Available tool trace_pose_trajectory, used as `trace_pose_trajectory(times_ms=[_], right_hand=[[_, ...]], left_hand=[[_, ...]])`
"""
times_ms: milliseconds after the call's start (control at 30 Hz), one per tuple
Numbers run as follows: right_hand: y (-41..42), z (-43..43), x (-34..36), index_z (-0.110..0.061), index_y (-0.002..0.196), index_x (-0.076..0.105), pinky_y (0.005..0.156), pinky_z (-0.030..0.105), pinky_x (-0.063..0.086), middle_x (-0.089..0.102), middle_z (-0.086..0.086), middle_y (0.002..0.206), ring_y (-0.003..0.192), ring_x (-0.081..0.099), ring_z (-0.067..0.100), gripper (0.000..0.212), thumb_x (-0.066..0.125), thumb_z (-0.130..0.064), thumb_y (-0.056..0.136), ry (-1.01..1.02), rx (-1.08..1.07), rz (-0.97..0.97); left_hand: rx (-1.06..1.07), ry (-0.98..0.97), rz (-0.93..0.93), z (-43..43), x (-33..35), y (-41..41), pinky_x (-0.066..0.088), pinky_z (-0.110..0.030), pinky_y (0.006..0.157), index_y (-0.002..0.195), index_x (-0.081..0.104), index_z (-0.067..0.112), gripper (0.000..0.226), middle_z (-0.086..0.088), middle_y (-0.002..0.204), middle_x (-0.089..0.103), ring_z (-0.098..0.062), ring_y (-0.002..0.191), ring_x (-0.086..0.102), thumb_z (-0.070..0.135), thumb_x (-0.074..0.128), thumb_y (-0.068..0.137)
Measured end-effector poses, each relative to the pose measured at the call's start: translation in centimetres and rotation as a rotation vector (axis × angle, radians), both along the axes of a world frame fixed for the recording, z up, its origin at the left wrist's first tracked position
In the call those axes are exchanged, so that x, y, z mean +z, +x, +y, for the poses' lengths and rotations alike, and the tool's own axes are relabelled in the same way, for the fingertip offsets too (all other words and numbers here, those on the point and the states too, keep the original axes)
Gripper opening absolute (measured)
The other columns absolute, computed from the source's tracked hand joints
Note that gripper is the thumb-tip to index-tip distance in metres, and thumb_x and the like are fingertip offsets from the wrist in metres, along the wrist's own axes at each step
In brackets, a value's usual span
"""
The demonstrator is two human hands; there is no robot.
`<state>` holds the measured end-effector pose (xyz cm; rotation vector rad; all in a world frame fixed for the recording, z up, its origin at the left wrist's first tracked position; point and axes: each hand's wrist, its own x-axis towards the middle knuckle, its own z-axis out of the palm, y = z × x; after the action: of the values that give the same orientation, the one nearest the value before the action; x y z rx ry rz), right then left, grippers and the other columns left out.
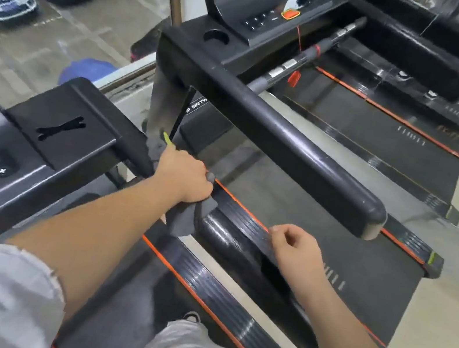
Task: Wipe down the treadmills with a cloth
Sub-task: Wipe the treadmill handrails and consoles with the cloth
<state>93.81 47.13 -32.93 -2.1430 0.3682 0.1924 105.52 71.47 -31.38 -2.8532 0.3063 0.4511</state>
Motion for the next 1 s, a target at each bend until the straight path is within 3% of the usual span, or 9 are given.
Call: trace_pose_trajectory(times_ms=[100, 233, 333, 433, 500, 633, 767, 867, 1000], right_hand=[[-1.7, -2.7, -0.2, -0.005, 0.078, 0.063, 0.062, 0.023, 0.042, 0.054, -0.002, 0.065, 0.061, 0.045, 0.010, 0.032, 0.058, -0.029, 0.098, 0.032, -0.158, -0.003], [-4.0, -7.5, -0.7, 0.005, 0.081, 0.063, 0.064, 0.028, 0.042, 0.054, 0.005, 0.067, 0.067, 0.046, 0.010, 0.033, 0.060, -0.025, 0.096, 0.042, -0.333, 0.008], [-6.6, -10.2, -1.4, 0.008, 0.077, 0.058, 0.063, 0.032, 0.035, 0.050, 0.001, 0.065, 0.064, 0.042, 0.012, 0.035, 0.059, -0.022, 0.094, 0.081, -0.440, 0.042], [-9.0, -12.3, -1.6, 0.011, 0.078, 0.059, 0.059, 0.032, 0.033, 0.051, 0.006, 0.065, 0.064, 0.041, 0.015, 0.032, 0.059, -0.018, 0.093, 0.123, -0.540, 0.062], [-10.5, -13.9, -1.5, 0.011, 0.080, 0.059, 0.057, 0.031, 0.032, 0.051, 0.008, 0.067, 0.065, 0.042, 0.017, 0.033, 0.058, -0.018, 0.094, 0.146, -0.557, 0.072], [-13.5, -17.6, -1.1, 0.010, 0.082, 0.054, 0.054, 0.030, 0.030, 0.046, 0.007, 0.071, 0.066, 0.038, 0.018, 0.034, 0.055, -0.021, 0.096, 0.168, -0.504, 0.114], [-15.5, -20.1, -2.2, 0.010, 0.085, 0.053, 0.067, 0.033, 0.032, 0.047, 0.004, 0.075, 0.073, 0.039, 0.016, 0.030, 0.057, -0.020, 0.092, 0.246, -0.409, 0.184], [-16.1, -20.2, -3.8, 0.001, 0.075, 0.053, 0.067, 0.033, 0.032, 0.045, 0.002, 0.072, 0.072, 0.037, 0.017, 0.029, 0.057, -0.022, 0.091, 0.289, -0.312, 0.237], [-18.6, -19.0, -4.5, -0.017, 0.068, 0.042, 0.064, 0.036, 0.029, 0.035, 0.004, 0.070, 0.071, 0.031, 0.020, 0.025, 0.057, -0.022, 0.087, 0.336, -0.167, 0.272]], left_hand=[[-0.090, -0.012, 0.234, -6.1, -0.7, -1.5, 0.041, -0.039, 0.088, 0.121, 0.068, 0.020, 0.053, -0.005, 0.131, 0.067, -0.028, 0.121, 0.062, 0.052, 0.036, 0.093], [-0.287, -0.119, 0.328, -15.5, -2.1, -7.0, 0.044, -0.042, 0.099, 0.127, 0.067, 0.016, 0.062, -0.010, 0.137, 0.065, -0.033, 0.127, 0.059, 0.055, 0.031, 0.095], [-0.408, -0.197, 0.319, -20.4, -1.8, -11.1, 0.045, -0.044, 0.099, 0.125, 0.068, 0.015, 0.064, -0.012, 0.132, 0.067, -0.034, 0.125, 0.060, 0.058, 0.032, 0.095], [-0.497, -0.247, 0.300, -24.3, -1.3, -14.9, 0.046, -0.041, 0.085, 0.111, 0.072, 0.021, 0.057, -0.007, 0.113, 0.073, -0.032, 0.112, 0.067, 0.064, 0.040, 0.091], [-0.565, -0.173, 0.280, -26.6, -1.4, -17.3, 0.042, -0.041, 0.082, 0.103, 0.071, 0.024, 0.045, -0.003, 0.103, 0.073, -0.029, 0.105, 0.068, 0.061, 0.051, 0.087], [-0.674, 0.068, 0.186, -30.1, -2.3, -21.2, 0.034, -0.057, 0.105, 0.114, 0.068, 0.026, 0.023, -0.005, 0.115, 0.067, -0.031, 0.111, 0.058, 0.031, 0.056, 0.095], [-0.889, 0.248, 0.093, -30.4, -4.6, -25.5, 0.004, -0.077, 0.114, 0.109, 0.072, 0.025, 0.019, -0.005, 0.107, 0.065, -0.034, 0.111, 0.053, 0.028, 0.060, 0.096], [-0.936, 0.266, 0.092, -29.0, -6.9, -28.2, 0.002, -0.060, 0.123, 0.097, 0.076, 0.030, 0.012, 0.008, 0.099, 0.069, -0.026, 0.112, 0.056, 0.031, 0.071, 0.087], [-0.661, -0.123, 0.058, -27.5, -9.7, -32.6, 0.039, -0.037, 0.101, 0.083, 0.069, 0.029, 0.003, 0.009, 0.080, 0.066, -0.023, 0.089, 0.060, 0.029, 0.066, 0.083]])
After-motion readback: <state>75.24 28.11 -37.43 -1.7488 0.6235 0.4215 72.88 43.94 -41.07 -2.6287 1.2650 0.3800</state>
